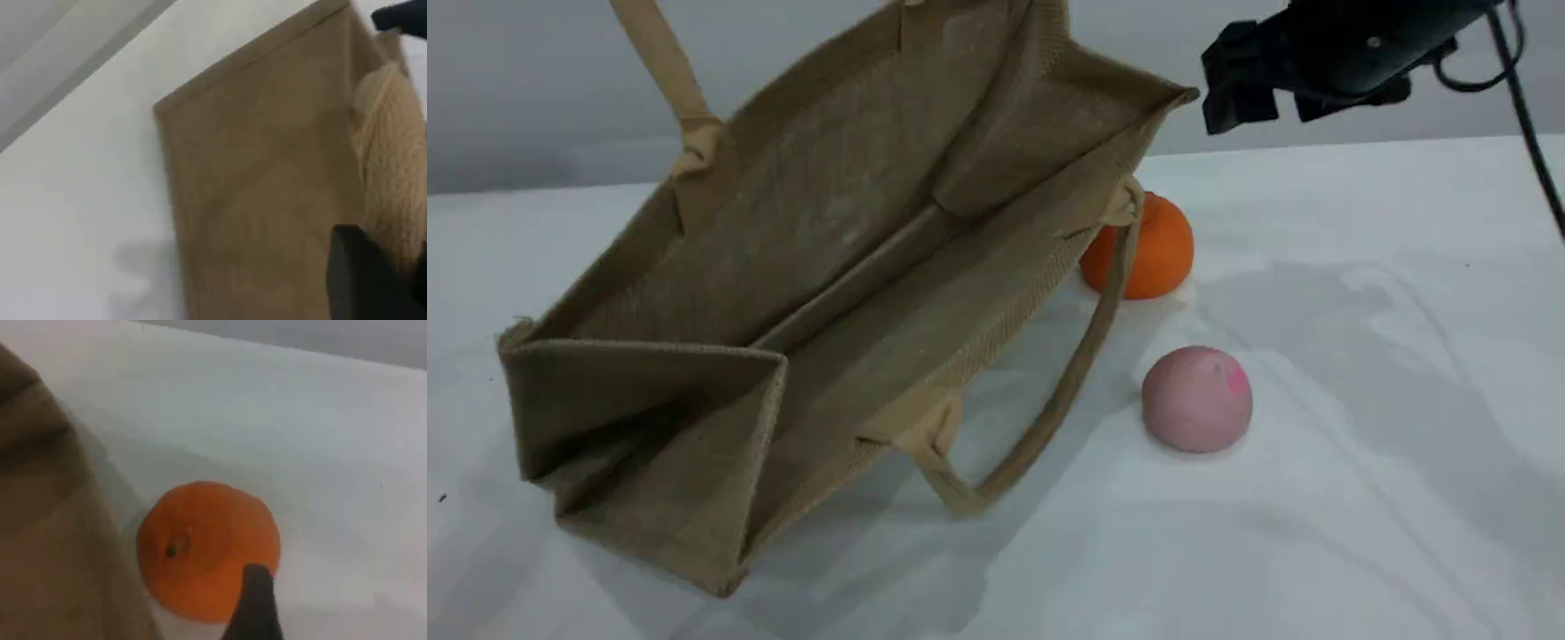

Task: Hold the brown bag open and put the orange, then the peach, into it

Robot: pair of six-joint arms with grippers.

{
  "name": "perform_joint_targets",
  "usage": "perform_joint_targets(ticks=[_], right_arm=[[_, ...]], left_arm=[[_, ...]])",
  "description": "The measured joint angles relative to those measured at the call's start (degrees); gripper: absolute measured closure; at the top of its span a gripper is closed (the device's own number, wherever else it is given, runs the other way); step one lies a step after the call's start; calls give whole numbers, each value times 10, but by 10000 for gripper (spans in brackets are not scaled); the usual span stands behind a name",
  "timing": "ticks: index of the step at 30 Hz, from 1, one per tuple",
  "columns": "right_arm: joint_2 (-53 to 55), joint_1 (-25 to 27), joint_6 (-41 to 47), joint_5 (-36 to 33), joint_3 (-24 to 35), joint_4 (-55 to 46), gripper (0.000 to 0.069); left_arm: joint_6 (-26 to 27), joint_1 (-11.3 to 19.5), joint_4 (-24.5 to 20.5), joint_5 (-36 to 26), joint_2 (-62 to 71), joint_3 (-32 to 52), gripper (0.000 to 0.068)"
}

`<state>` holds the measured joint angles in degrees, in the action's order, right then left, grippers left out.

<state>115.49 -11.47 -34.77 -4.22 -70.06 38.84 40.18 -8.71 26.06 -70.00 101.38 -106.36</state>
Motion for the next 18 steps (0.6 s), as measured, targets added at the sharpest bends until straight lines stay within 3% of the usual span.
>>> perform_joint_targets(ticks=[10, 18], right_arm=[[106, 0, -11, -89, -117, -1, 169], [152, 0, -17, -100, -156, 4, 174]], left_arm=[[-30, 0, -62, 0, 0, 0, 600], [-31, 0, -46, 0, 1, 0, 600]])
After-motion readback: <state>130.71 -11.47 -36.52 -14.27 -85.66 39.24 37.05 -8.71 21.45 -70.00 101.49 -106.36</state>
